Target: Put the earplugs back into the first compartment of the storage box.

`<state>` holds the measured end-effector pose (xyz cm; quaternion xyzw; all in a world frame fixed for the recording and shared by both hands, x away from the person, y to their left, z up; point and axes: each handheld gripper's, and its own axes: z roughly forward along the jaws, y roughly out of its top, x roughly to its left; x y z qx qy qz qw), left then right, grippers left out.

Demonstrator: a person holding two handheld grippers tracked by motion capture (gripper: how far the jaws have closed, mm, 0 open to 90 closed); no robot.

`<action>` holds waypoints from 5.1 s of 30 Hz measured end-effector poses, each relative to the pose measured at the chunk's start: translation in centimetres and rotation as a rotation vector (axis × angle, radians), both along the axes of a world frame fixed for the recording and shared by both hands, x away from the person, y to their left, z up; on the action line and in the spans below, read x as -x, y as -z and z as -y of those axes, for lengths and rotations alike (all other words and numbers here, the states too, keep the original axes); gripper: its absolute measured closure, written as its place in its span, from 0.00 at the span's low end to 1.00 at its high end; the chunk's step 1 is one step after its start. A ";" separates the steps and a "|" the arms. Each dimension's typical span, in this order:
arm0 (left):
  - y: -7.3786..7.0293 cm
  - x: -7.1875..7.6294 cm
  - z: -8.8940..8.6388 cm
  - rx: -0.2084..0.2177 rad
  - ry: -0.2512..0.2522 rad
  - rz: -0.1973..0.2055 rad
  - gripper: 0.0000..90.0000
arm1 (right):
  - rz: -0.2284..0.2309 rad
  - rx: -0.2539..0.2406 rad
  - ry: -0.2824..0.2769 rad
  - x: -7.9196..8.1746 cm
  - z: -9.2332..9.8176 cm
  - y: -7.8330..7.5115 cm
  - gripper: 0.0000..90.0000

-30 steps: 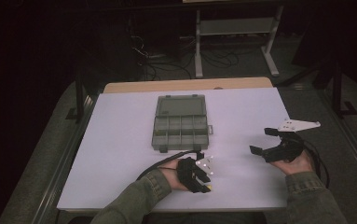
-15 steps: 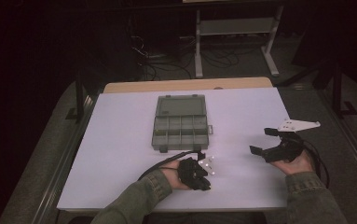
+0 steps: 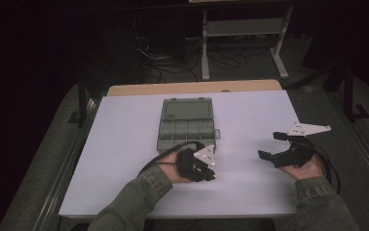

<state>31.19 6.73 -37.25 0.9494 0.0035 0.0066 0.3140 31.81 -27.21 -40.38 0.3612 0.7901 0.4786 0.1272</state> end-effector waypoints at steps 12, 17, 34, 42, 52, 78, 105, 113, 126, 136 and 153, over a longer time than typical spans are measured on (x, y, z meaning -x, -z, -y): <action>-3.3 -3.1 -3.5 0.056 -0.116 0.050 0.91 | -0.001 0.002 0.002 0.0 0.0 0.0 0.00; -3.9 -4.1 -4.4 0.067 -0.154 0.059 0.91 | -0.002 0.001 0.002 0.0 0.0 0.0 0.00; -4.0 -8.6 -9.1 0.124 -0.358 0.076 0.91 | -0.010 0.006 0.000 -0.1 -0.1 0.1 0.00; -3.3 -10.0 -10.2 0.128 -0.443 0.075 0.91 | -0.011 0.007 -0.001 -0.1 -0.1 0.2 0.00; -2.2 -11.9 -11.5 0.171 -0.525 0.036 0.91 | -0.012 0.009 -0.003 -0.1 -0.2 0.2 0.00; 2.5 -14.7 -12.1 0.049 -0.626 -0.044 0.76 | -0.011 0.008 0.002 0.0 0.0 0.2 0.00; 1.0 -10.6 -15.4 0.272 -0.587 -0.078 0.01 | -0.014 0.016 0.005 0.1 0.0 0.2 0.00; 1.2 -9.1 -17.8 0.347 -0.616 -0.072 0.00 | -0.014 0.016 0.009 0.2 0.1 0.3 0.00; 1.4 -6.7 -20.5 0.387 -0.638 -0.036 0.00 | -0.013 0.020 0.007 0.2 0.0 0.3 0.00; 1.3 -4.6 -21.9 0.422 -0.656 0.015 0.00 | -0.016 0.022 0.006 0.2 -0.1 0.3 0.00; 1.7 -1.3 -25.3 0.508 -0.748 0.103 0.00 | 0.003 0.018 0.005 0.5 -0.1 0.2 0.00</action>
